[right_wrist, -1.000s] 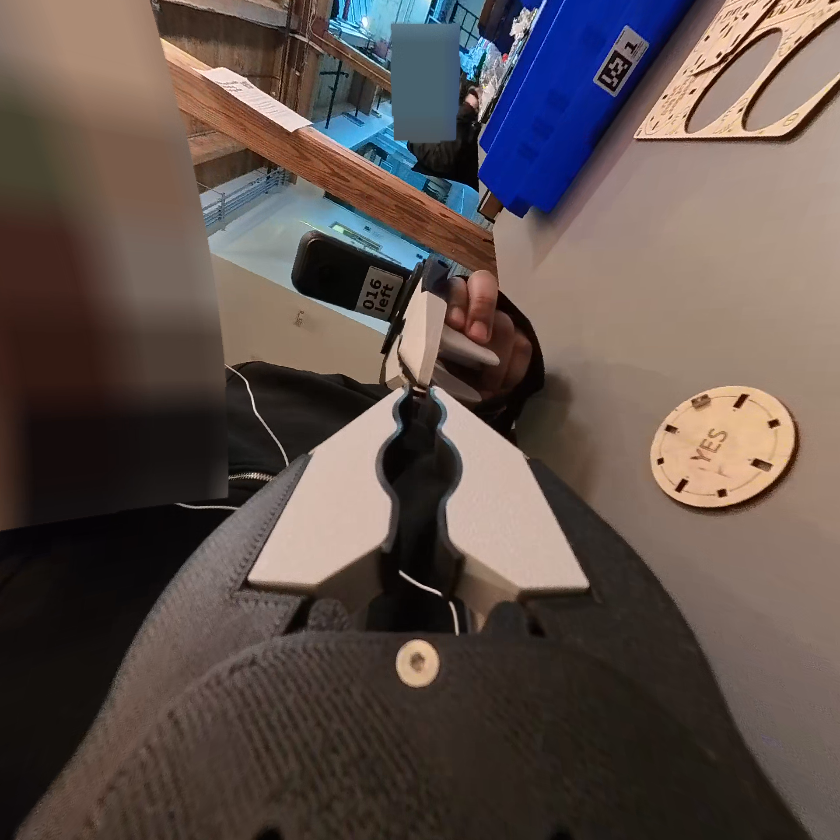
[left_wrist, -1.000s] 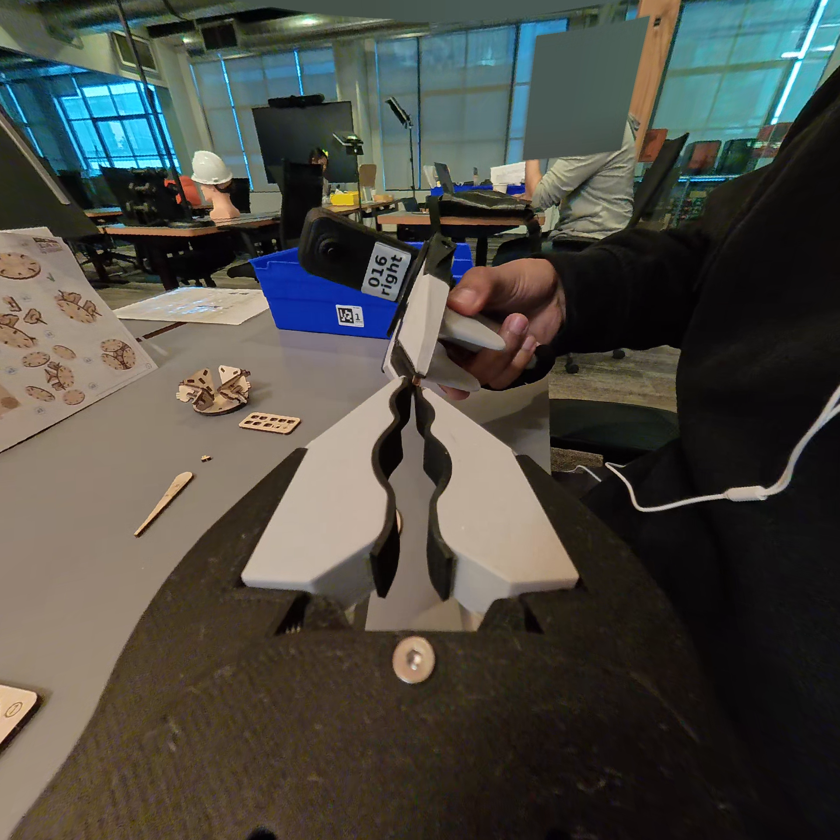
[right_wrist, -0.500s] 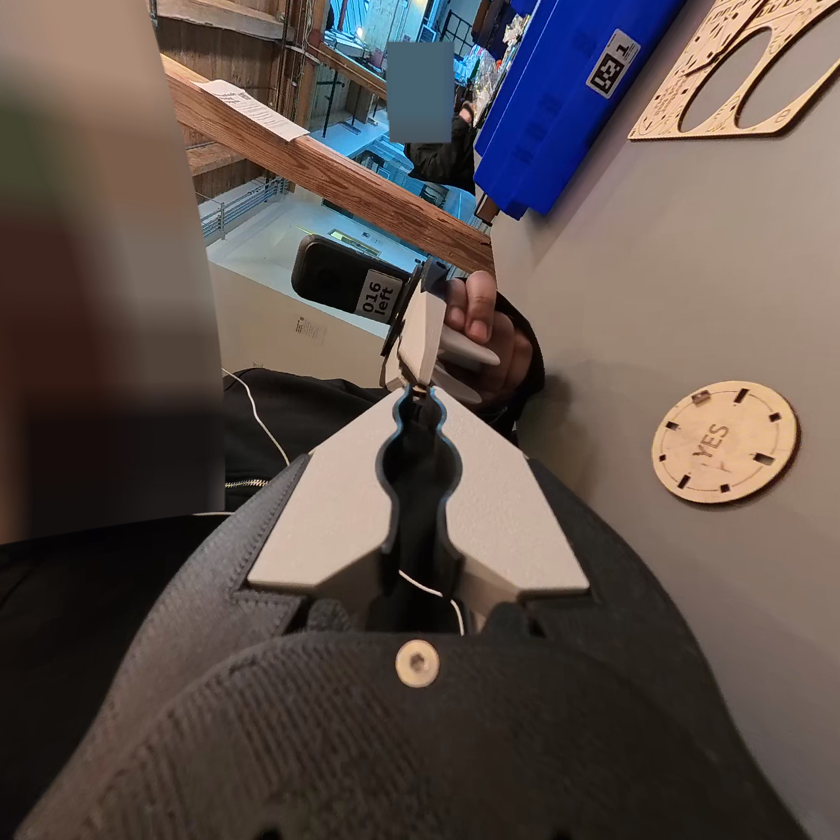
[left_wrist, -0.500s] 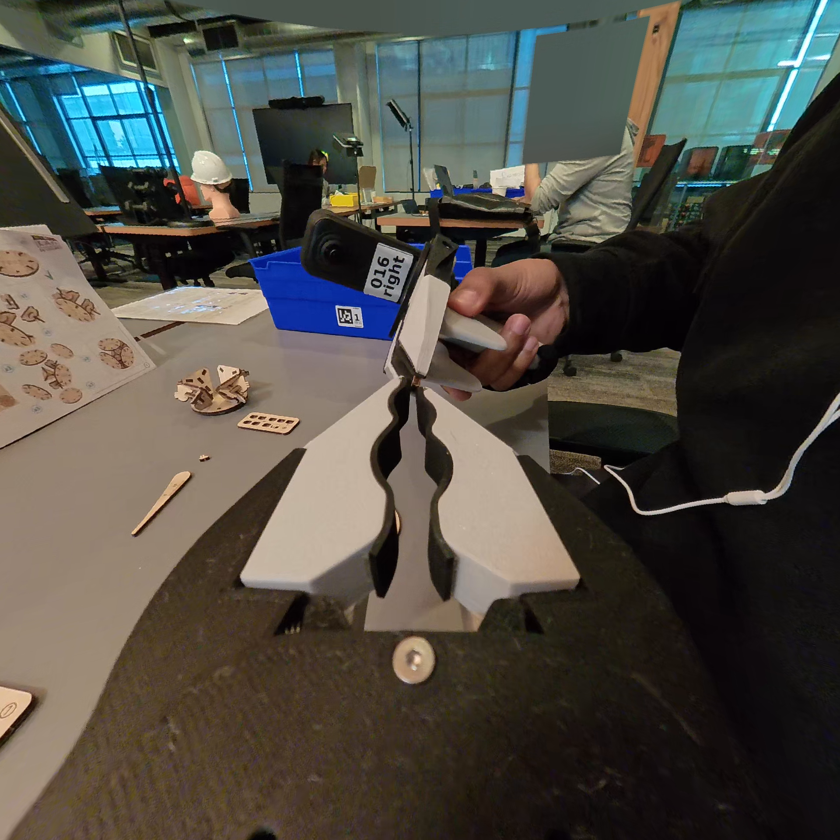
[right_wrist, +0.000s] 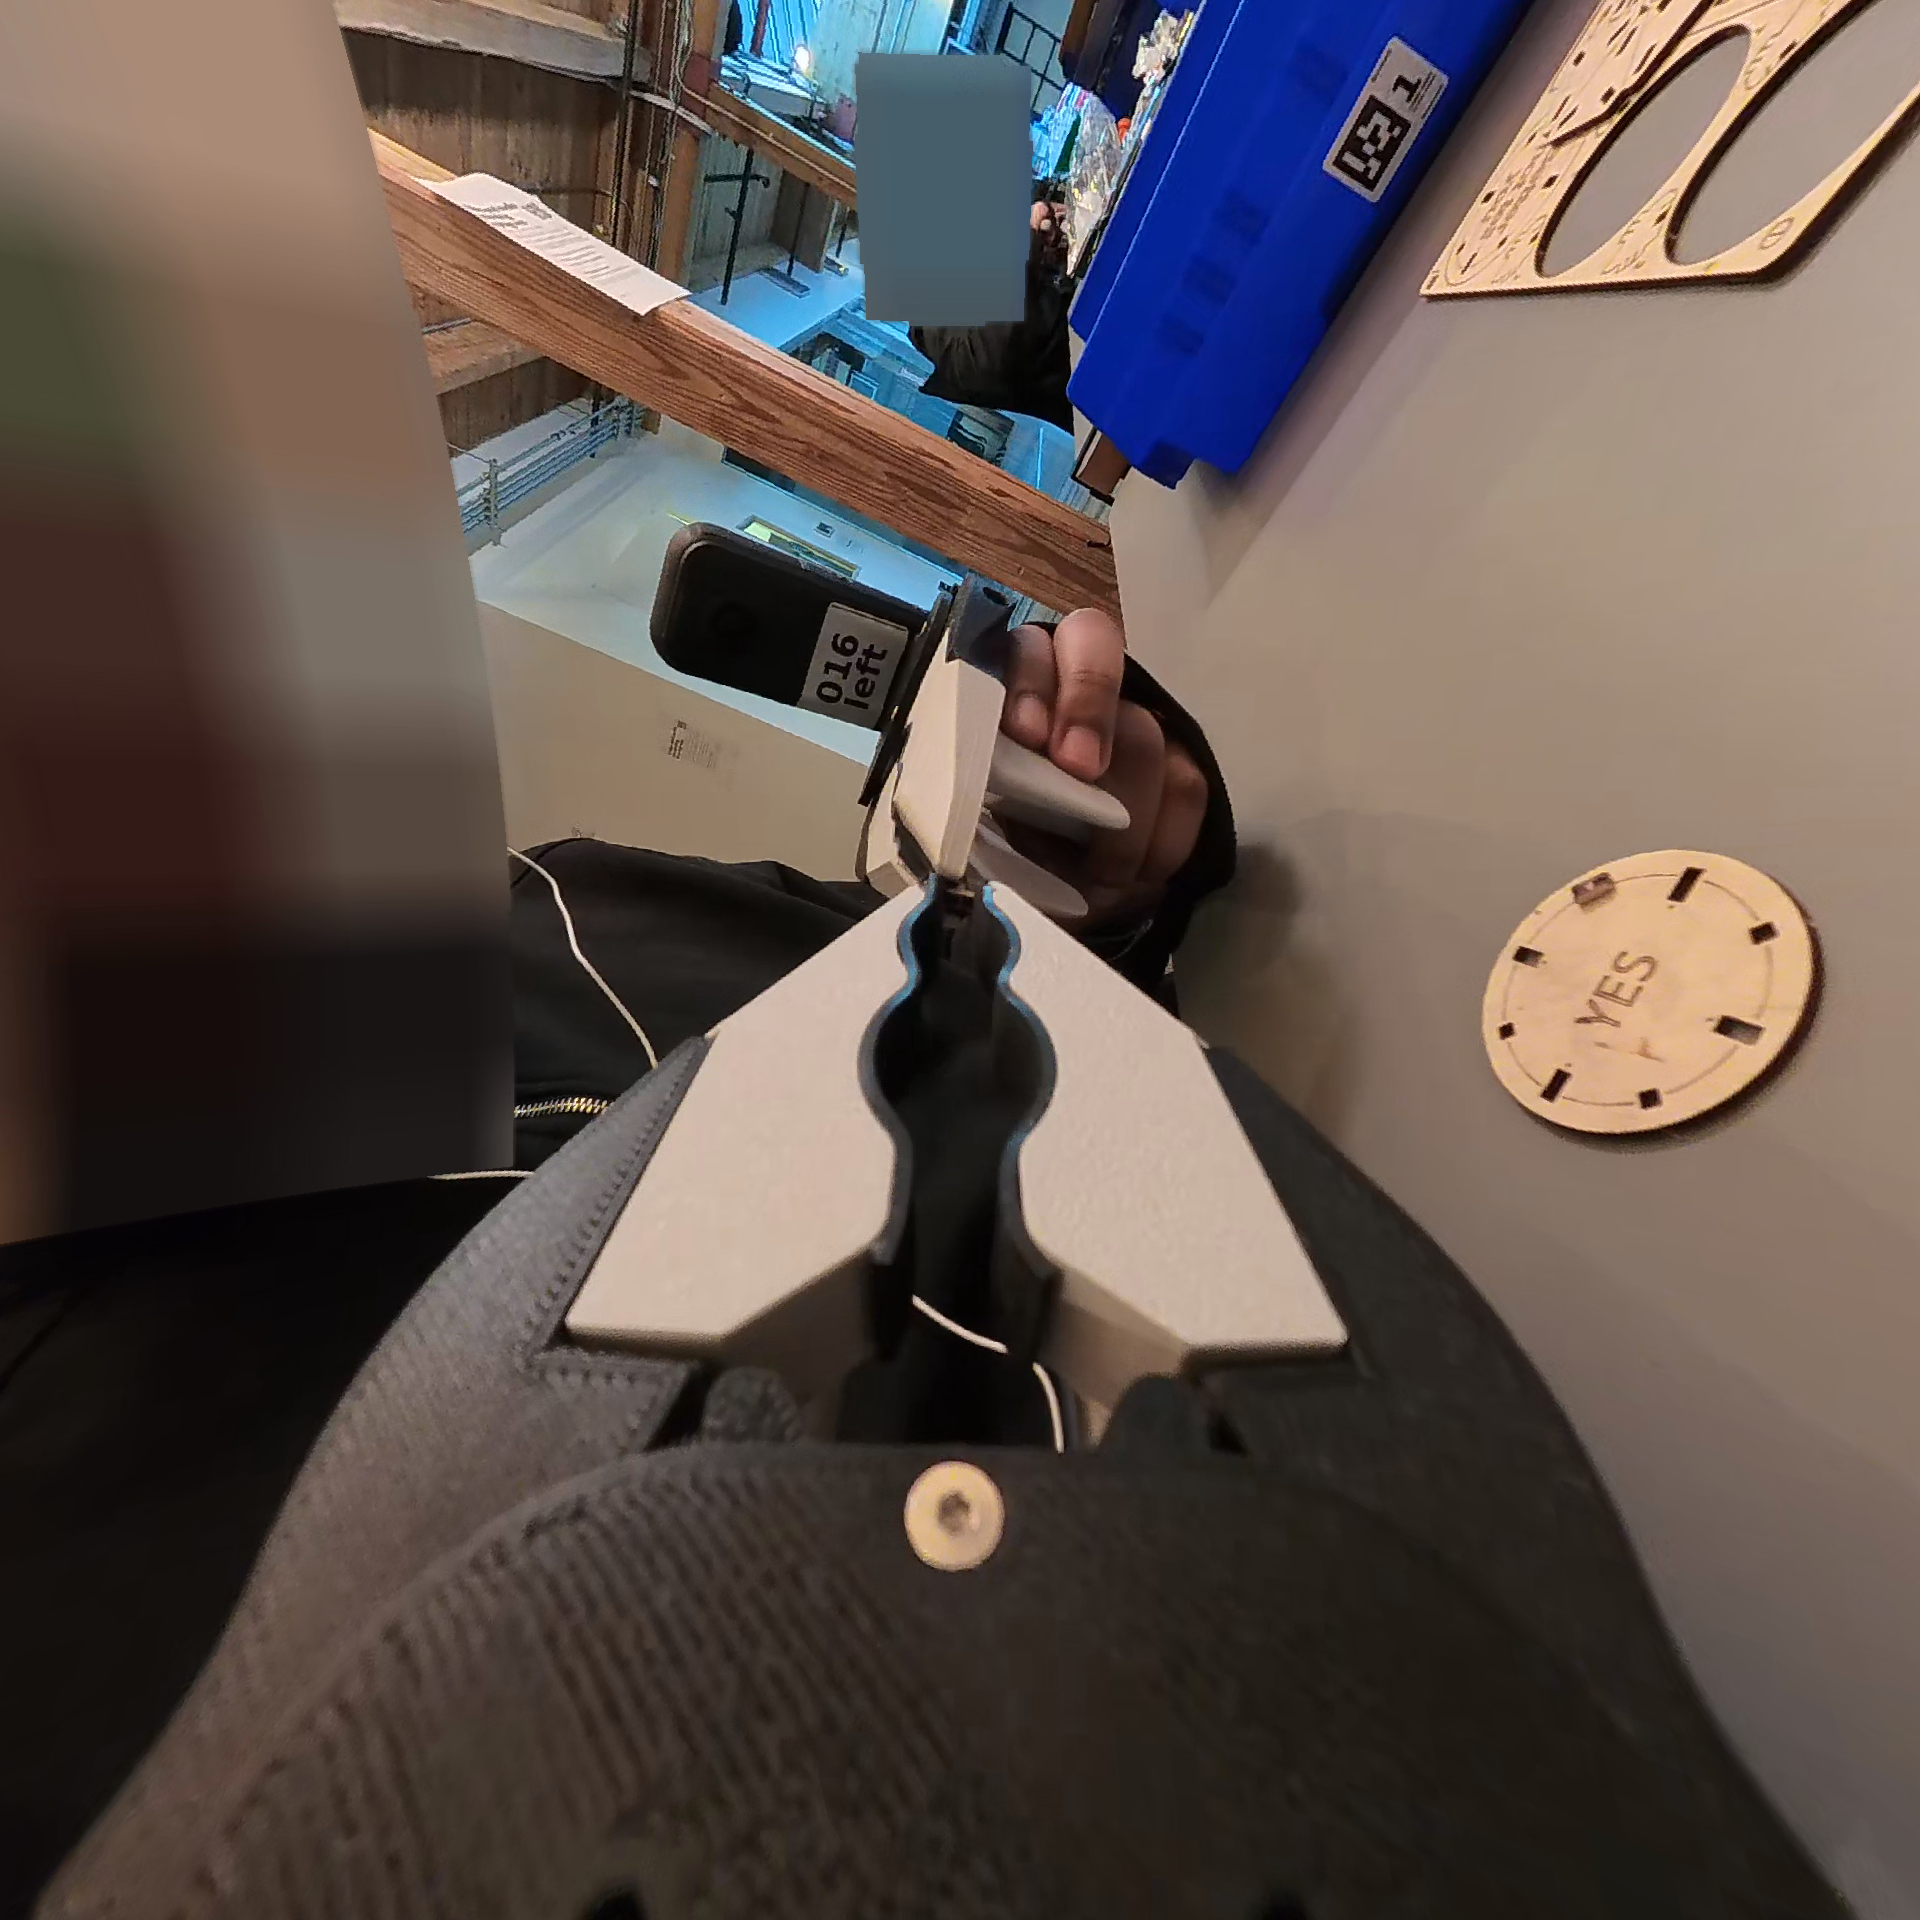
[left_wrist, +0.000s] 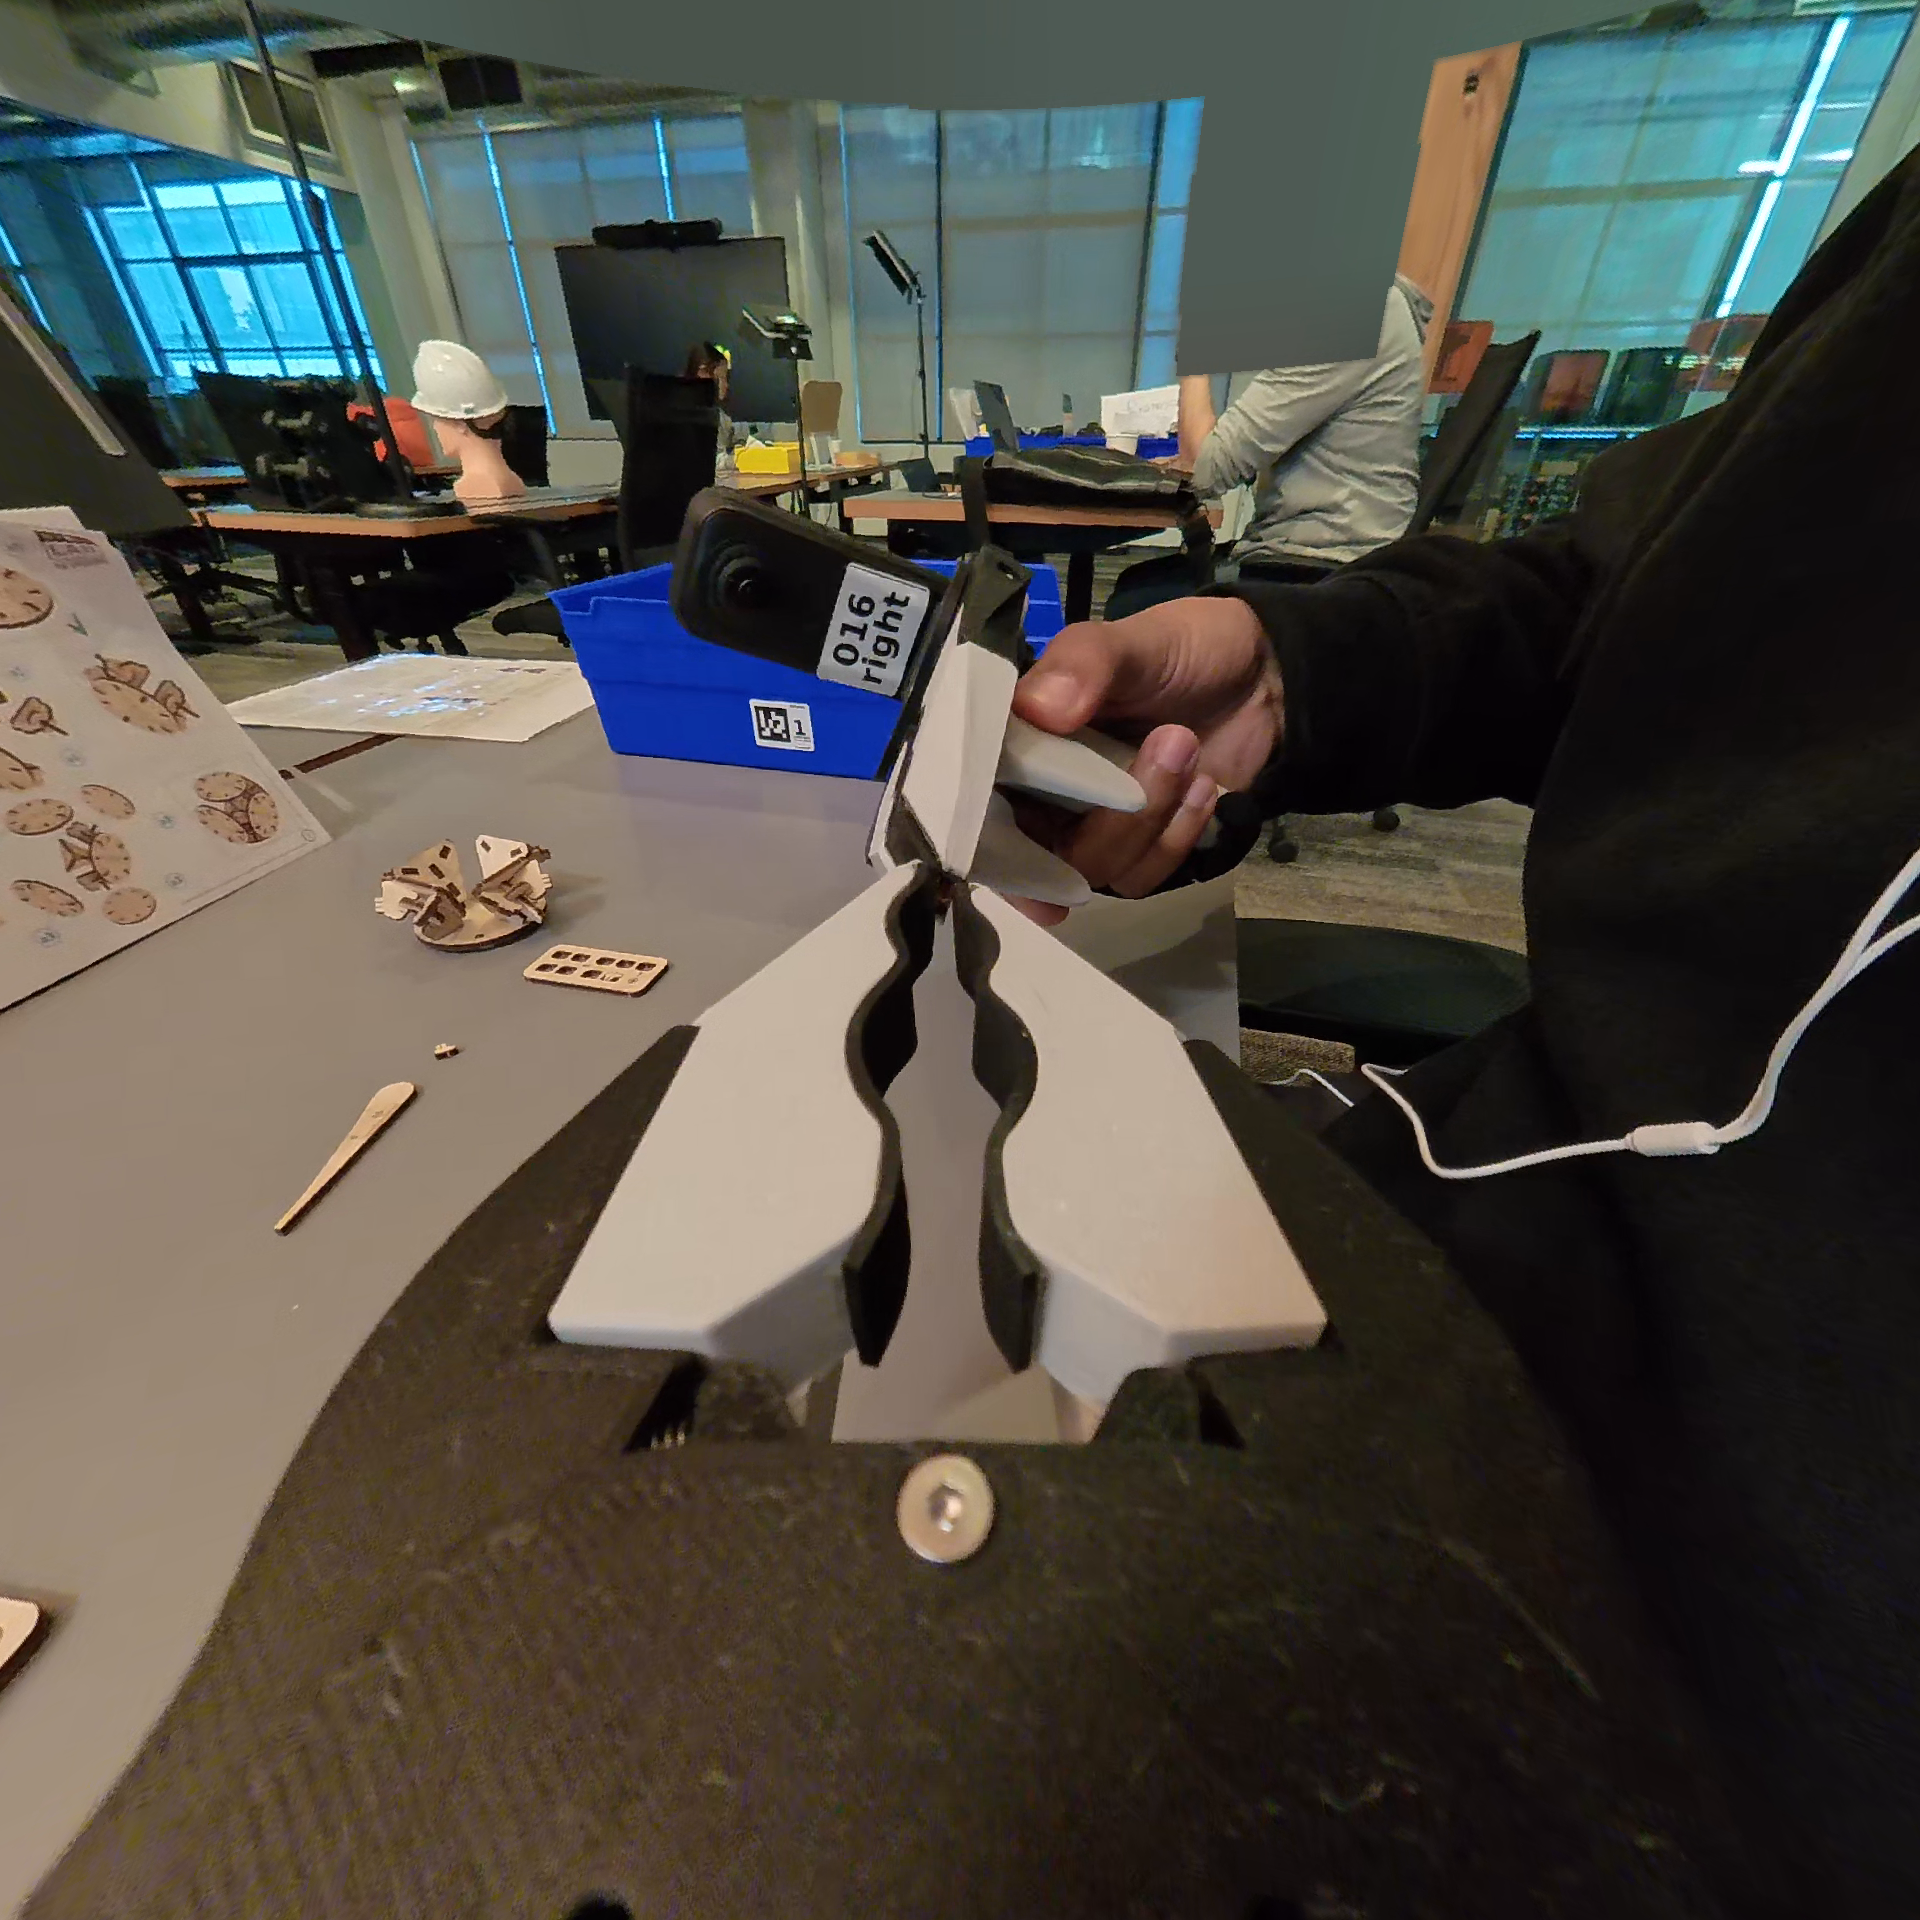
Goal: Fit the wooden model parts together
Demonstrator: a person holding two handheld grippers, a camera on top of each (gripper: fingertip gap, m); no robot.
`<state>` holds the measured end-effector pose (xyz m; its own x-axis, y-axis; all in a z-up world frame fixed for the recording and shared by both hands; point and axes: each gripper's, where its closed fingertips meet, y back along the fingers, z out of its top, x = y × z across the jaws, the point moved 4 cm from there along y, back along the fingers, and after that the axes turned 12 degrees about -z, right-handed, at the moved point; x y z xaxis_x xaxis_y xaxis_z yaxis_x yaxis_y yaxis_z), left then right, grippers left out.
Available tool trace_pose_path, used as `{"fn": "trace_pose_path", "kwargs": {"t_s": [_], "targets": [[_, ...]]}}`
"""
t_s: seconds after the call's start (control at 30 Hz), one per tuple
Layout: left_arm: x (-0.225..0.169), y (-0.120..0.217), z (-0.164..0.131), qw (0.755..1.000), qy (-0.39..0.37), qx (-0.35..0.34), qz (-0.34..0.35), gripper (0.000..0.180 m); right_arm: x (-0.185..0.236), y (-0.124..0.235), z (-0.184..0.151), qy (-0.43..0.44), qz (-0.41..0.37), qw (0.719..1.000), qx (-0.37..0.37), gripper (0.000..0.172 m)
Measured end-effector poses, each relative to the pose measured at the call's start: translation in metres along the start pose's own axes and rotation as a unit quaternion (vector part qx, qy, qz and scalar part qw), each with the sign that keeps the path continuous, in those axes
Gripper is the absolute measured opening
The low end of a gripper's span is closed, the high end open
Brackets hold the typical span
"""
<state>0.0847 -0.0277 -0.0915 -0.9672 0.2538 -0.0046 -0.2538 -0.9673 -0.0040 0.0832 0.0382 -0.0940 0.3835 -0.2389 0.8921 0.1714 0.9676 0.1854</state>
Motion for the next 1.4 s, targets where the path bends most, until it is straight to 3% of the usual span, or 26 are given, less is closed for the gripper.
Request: {"fn": "trace_pose_path", "kwargs": {"t_s": [0.83,0.97,1.03,1.17,1.23,1.4], "targets": [[-0.002,0.0,0.001,1.0,0.003,-0.003,-0.01,0.0,0.001,0.001,-0.004,0.004,0.009,1.0,0.002,0.004],[0.005,0.008,0.004,0.998,0.053,-0.04,-0.018,0.0,0.008,0.007,0.003,0.078,-0.005,0.997,-0.026,0.015],[0.011,0.013,0.005,0.993,0.098,-0.065,-0.032,0.0,0.005,0.009,0.005,0.187,-0.07,0.979,-0.038,0.015],[0.018,0.017,0.003,0.972,0.194,-0.109,-0.082,0.0,0.009,0.005,0.004,0.436,-0.192,0.879,-0.031,0.016],[0.02,0.018,0.003,0.963,0.22,-0.124,-0.098,0.0,0.015,0.001,0.005,0.492,-0.201,0.846,-0.032,0.01],[0.02,0.017,0.002,0.957,0.235,-0.128,-0.114,0.0,0.02,-0.002,0.011,0.477,-0.158,0.864,-0.03,0.009]]}}
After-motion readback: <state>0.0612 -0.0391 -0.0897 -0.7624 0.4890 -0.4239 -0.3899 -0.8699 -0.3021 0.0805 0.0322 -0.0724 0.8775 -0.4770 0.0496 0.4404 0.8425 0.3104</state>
